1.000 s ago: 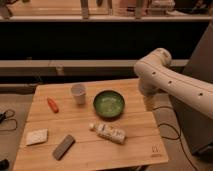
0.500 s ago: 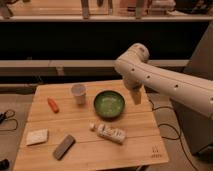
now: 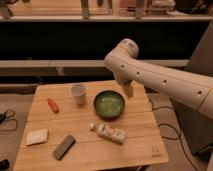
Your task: Pick up the ceramic cup
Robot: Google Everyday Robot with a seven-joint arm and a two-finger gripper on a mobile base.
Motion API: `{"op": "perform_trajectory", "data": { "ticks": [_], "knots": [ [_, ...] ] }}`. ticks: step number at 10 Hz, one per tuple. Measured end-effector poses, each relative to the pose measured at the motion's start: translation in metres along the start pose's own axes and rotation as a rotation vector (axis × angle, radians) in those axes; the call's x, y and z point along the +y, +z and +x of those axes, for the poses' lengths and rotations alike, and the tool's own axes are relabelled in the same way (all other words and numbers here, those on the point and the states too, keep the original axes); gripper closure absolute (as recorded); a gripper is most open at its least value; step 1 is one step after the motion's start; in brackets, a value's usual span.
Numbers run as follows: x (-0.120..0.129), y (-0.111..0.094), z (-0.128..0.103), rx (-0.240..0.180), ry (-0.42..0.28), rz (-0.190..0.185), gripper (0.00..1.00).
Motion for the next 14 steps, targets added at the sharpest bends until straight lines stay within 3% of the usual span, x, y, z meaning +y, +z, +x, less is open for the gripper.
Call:
{"op": "perform_trajectory", "data": {
  "ticks": [2, 5, 8, 12, 14],
  "knots": [
    [-0.010, -0.002, -0.005, -0.008, -0.038, 0.027, 0.20],
    [-0.032, -0.007, -0.033, -0.026, -0.113, 0.071, 0.20],
    [-0.046, -0.007, -0.047, -0.039, -0.179, 0.108, 0.20],
    [-0.064, 0.003, -0.083, -0.071, -0.261, 0.133, 0.20],
    [-0.070, 0.009, -0.090, -0.083, -0.290, 0.146, 0.20]
  ]
}}
